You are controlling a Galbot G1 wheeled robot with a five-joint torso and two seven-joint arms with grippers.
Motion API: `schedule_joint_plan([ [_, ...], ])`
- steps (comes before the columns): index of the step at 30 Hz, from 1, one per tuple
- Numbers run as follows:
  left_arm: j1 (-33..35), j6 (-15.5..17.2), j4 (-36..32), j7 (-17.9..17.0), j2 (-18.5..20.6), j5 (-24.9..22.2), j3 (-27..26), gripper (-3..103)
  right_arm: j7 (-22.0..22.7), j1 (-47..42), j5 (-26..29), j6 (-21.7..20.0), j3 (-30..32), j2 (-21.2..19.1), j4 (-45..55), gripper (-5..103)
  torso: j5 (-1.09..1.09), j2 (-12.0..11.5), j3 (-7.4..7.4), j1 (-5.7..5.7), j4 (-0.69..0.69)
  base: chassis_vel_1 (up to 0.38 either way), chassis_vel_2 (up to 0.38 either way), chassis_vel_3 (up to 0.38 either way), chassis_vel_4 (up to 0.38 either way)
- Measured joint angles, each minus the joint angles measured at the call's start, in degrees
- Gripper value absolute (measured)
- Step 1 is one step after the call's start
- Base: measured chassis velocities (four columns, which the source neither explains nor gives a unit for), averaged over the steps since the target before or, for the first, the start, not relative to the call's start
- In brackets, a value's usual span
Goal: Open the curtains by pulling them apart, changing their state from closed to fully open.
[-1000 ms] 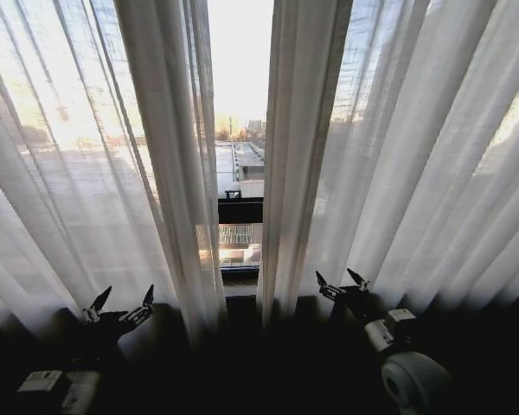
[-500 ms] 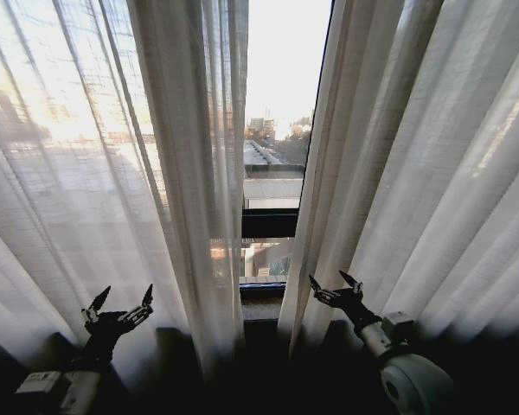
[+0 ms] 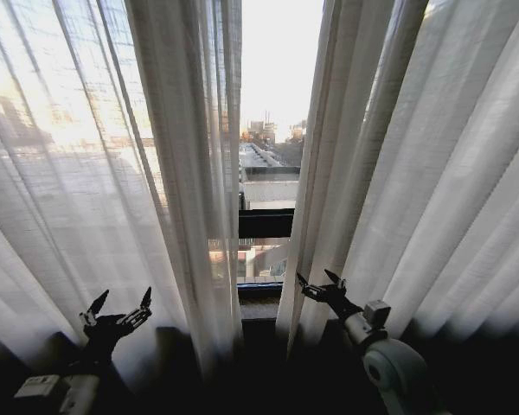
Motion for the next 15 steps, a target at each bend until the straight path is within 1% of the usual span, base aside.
schedule_joint_plan([
  [3,0.7,0.3,0.0,-0.7,-0.6,0.0,-0.2,100,0.4,3.8,0.0,-0.1,-0.9,-0.1,-3.7,100,0.01,0.0,0.0,0.01,0.0,0.0,0.0,0.0,0.0],
  [6,1.1,0.3,0.0,-0.8,-0.9,0.0,-0.2,100,0.8,5.6,0.0,-0.1,-1.1,0.0,-5.4,100,0.02,0.0,0.0,0.0,0.0,0.0,0.0,0.0,0.0],
  [8,1.7,0.2,0.0,-0.9,-1.2,0.9,-0.2,100,1.6,8.7,-0.1,-0.1,-1.7,0.1,-8.2,100,0.0,0.0,-0.01,-0.01,-0.01,0.0,0.0,0.0,0.0],
  [15,2.5,0.0,0.0,-0.9,-1.8,1.9,-0.3,100,2.6,14.7,-0.4,0.0,-3.3,0.9,-13.8,100,0.01,0.0,0.0,0.0,0.0,0.0,0.0,0.0,0.0],
])
